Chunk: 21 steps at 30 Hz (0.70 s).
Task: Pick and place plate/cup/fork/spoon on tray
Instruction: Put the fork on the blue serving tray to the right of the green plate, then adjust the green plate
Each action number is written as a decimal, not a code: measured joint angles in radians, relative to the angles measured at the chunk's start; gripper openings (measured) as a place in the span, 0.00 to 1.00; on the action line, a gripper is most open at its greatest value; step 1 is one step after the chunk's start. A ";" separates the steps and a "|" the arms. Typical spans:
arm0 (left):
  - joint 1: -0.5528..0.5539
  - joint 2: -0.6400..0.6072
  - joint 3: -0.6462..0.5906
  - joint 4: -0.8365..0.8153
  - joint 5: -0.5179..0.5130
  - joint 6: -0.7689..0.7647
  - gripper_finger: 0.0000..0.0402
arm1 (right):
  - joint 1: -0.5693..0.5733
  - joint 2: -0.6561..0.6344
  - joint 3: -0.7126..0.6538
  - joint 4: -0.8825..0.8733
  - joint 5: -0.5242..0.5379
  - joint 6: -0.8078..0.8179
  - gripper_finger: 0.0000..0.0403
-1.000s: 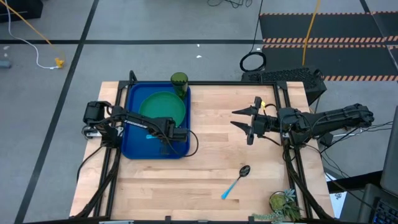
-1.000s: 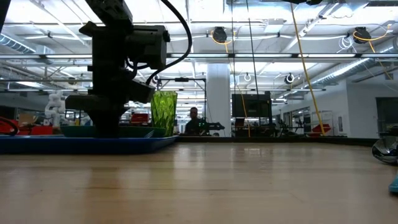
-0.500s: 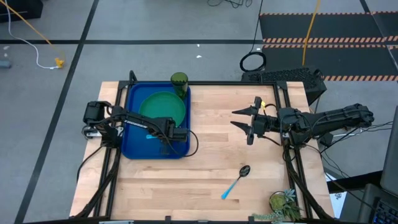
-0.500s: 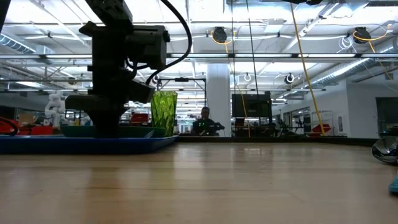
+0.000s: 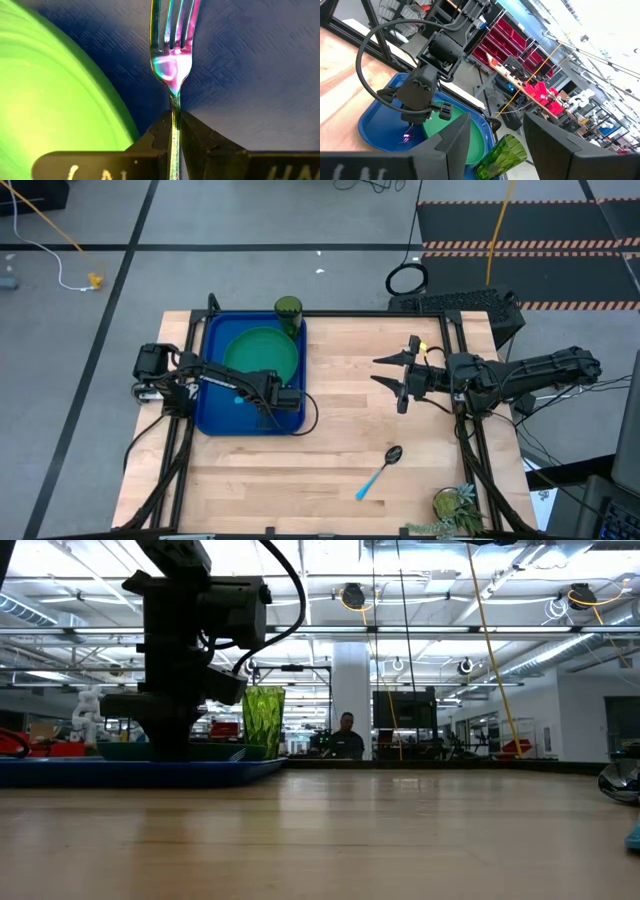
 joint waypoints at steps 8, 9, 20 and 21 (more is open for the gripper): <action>0.000 0.000 0.000 0.000 -0.015 -0.007 0.08 | 0.000 0.000 0.000 0.000 -0.003 -0.001 0.44; 0.000 0.000 0.000 0.000 -0.015 -0.010 0.08 | 0.000 0.000 0.000 -0.001 -0.003 -0.001 0.44; 0.000 0.000 0.009 -0.002 -0.042 -0.088 0.36 | 0.000 0.000 0.000 -0.008 -0.004 -0.015 0.44; -0.003 0.000 0.018 -0.003 -0.041 -0.093 0.37 | 0.000 0.000 0.000 -0.008 -0.005 -0.017 0.44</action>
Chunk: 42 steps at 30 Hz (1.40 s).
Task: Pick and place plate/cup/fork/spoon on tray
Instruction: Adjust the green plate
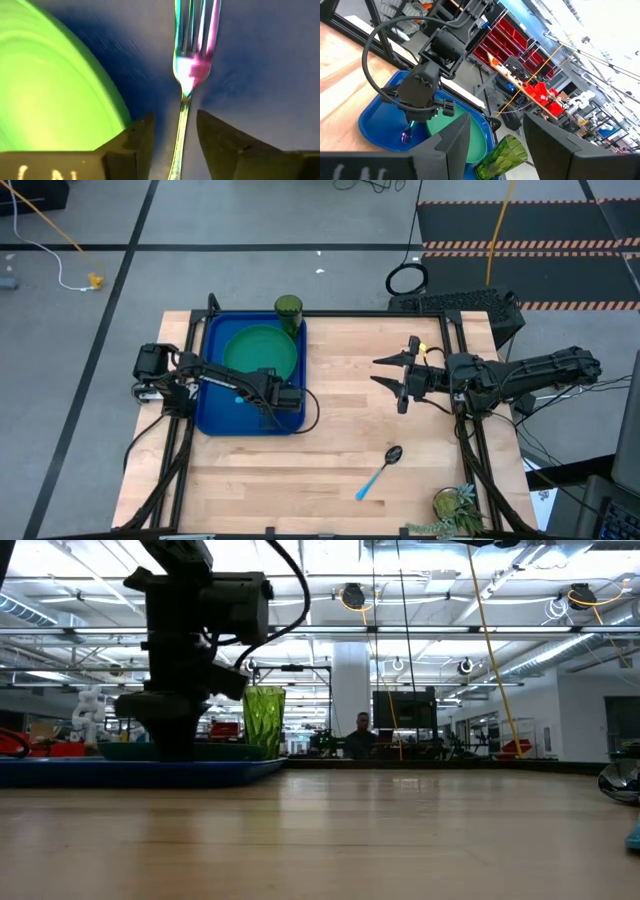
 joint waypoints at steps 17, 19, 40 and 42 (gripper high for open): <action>-0.126 -0.004 0.369 -0.242 -0.215 -0.165 0.31 | 0.079 0.000 0.000 -0.020 0.000 0.092 0.44; -0.112 -0.013 0.365 -0.291 -0.276 -0.230 0.30 | 0.099 0.000 0.000 -0.015 0.000 0.092 0.44; 0.144 -0.013 0.078 -0.021 -0.202 -0.281 0.29 | 0.211 0.000 0.000 -0.040 0.087 0.126 0.44; 0.138 -0.013 0.078 0.017 -0.168 -0.255 0.29 | 0.211 0.000 0.000 -0.040 0.087 0.133 0.44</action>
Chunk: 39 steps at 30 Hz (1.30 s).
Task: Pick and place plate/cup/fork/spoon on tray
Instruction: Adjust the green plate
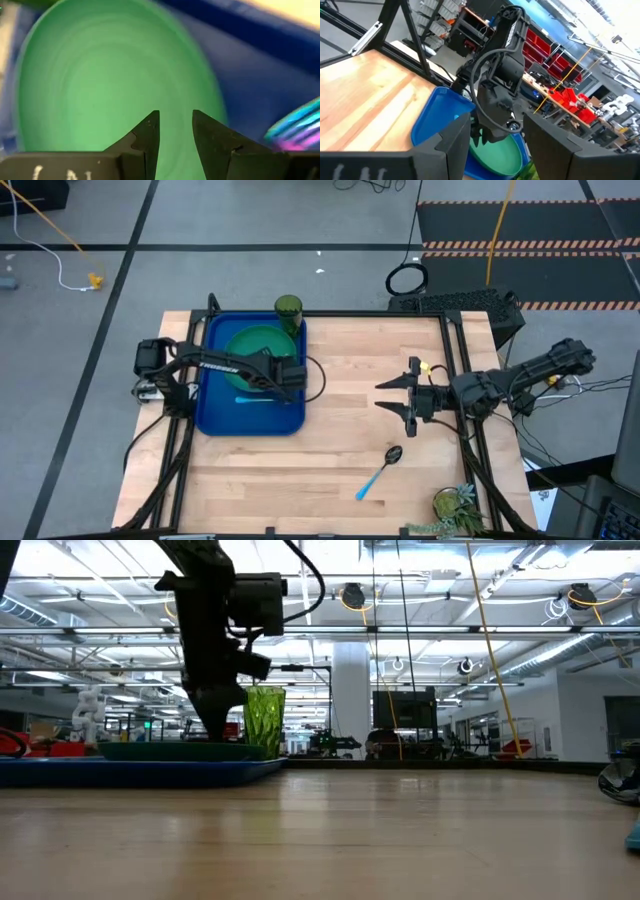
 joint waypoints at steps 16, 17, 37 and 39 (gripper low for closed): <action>-0.043 0.000 0.000 0.111 0.013 0.058 0.29 | -0.001 0.000 0.000 0.000 0.000 -0.011 0.44; -0.046 0.000 0.000 0.110 0.001 0.058 0.29 | -0.001 0.000 0.000 0.000 0.000 -0.011 0.44; 0.033 -0.023 -0.070 0.059 -0.054 -0.071 0.29 | -0.001 0.000 0.000 -0.011 0.000 -0.014 0.44; 0.030 -0.023 -0.080 0.059 -0.040 -0.071 0.29 | -0.001 0.000 0.000 -0.013 0.000 -0.015 0.44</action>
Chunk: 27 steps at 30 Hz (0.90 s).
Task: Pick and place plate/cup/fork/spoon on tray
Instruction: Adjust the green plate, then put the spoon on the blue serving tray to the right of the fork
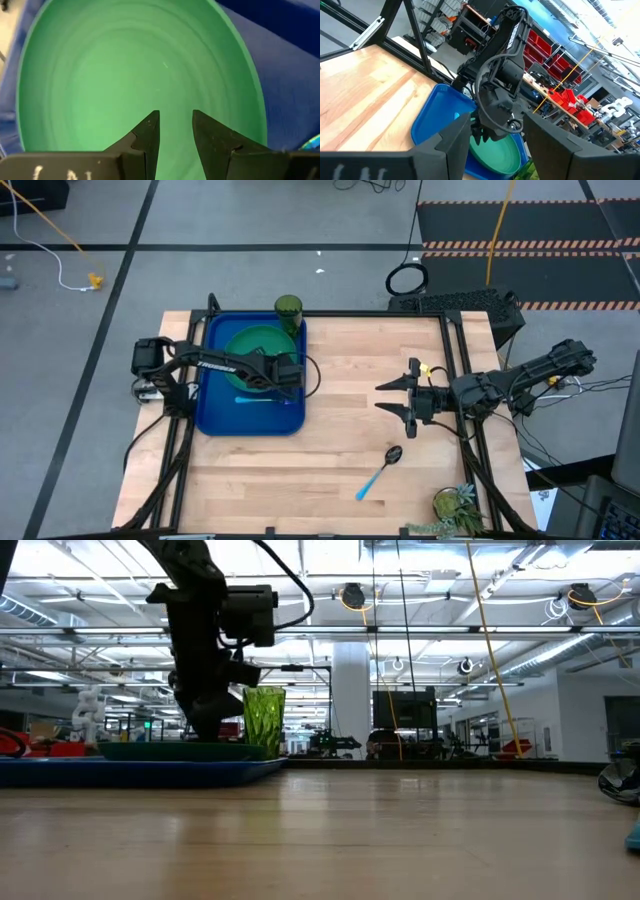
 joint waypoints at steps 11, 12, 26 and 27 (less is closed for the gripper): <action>-0.032 0.000 -0.006 0.148 0.076 0.103 0.29 | 0.000 0.000 0.000 0.001 0.000 -0.003 0.44; -0.032 0.000 -0.006 0.148 0.082 0.104 0.29 | 0.000 0.000 0.000 0.001 0.000 -0.003 0.44; -0.045 -0.002 0.070 0.098 0.082 0.107 0.29 | 0.000 0.000 0.000 -0.064 0.000 0.066 0.44; -0.053 -0.002 0.087 0.083 0.078 0.112 0.29 | 0.000 0.004 0.000 -0.089 0.001 0.084 0.44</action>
